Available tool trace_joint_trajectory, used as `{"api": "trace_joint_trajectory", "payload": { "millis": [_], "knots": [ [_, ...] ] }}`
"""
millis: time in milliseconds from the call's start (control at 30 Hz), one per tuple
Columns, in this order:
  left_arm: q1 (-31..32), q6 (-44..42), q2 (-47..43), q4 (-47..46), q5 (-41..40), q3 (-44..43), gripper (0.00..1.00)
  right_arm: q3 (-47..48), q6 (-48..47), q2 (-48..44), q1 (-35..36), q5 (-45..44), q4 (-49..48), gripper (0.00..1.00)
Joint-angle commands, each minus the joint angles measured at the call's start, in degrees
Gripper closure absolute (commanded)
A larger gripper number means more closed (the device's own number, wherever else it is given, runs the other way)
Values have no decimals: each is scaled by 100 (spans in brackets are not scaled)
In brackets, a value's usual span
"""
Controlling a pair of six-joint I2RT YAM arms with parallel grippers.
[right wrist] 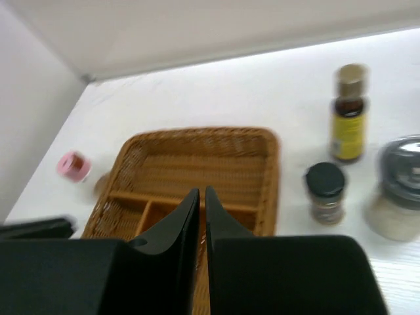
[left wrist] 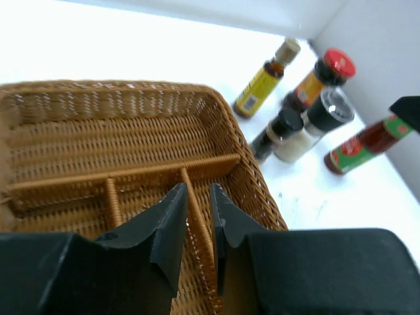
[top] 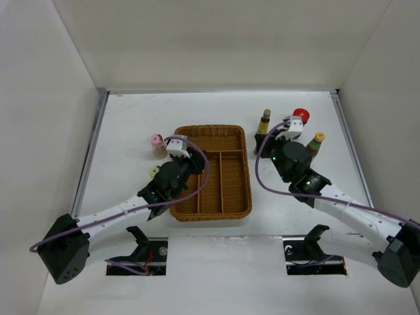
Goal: Organize the condiment bottles
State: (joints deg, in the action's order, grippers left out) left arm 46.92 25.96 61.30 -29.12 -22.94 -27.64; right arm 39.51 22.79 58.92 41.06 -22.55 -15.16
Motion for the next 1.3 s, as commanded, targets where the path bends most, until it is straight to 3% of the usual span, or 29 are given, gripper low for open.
{"api": "trace_joint_trajectory", "payload": {
  "millis": [0, 133, 300, 533, 867, 1267],
  "knots": [
    [-64, 15, -486, -787, -184, 293, 81, 364, 94, -179, -426, -619, 714, 87],
    [-91, 50, -601, -1086, -325, 540, 72, 540, 341, 23, -989, -882, 1365, 73],
    [-64, 138, -408, -1341, -246, 654, 64, 725, 279, 480, -1227, -1445, 1840, 37],
    [-99, 261, -399, -1491, -237, 769, 49, 971, 261, 1183, -1473, -1270, 1911, 17],
    [-135, 270, -443, -1596, -211, 848, 46, 1577, 209, 2264, -1886, -849, 1700, 13],
    [-143, 270, -259, -1710, -202, 822, 45, 1586, 235, 2555, -2185, -479, 1463, 23]
  ]
}}
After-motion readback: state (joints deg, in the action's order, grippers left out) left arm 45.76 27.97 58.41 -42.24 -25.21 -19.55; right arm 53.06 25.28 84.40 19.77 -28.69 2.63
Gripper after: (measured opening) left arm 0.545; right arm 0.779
